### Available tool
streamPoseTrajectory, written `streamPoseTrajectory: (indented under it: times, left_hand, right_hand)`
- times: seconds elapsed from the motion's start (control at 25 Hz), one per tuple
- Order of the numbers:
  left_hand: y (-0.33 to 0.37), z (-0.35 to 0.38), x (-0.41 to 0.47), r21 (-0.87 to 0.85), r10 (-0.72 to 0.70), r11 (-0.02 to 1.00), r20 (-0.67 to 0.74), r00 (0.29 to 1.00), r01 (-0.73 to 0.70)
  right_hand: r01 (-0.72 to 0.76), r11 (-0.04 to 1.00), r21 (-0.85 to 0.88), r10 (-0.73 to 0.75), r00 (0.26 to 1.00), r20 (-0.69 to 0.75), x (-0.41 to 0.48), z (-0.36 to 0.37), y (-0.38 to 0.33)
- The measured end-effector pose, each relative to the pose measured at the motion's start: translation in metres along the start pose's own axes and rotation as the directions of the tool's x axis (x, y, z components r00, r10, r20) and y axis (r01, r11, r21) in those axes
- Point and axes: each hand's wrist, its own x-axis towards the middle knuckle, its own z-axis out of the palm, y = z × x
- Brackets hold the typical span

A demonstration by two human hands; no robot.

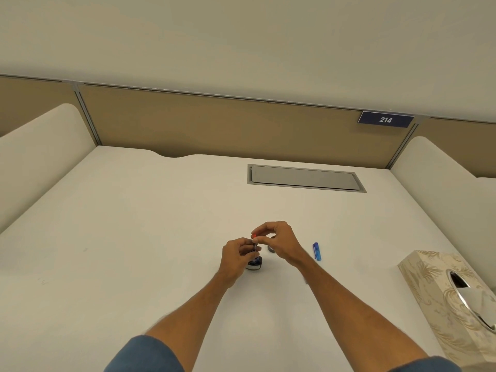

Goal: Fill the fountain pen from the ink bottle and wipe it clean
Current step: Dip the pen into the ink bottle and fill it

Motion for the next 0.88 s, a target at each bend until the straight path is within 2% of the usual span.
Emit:
streamPoseTrajectory:
  times: [0.88]
  left_hand:
    - [0.0003,0.0003,0.0001,-0.016,-0.011,1.000,-0.001,1.000,0.011]
  right_hand:
    - [-0.020,1.000,-0.014,0.020,1.000,0.017,0.0029,-0.0007,-0.0013]
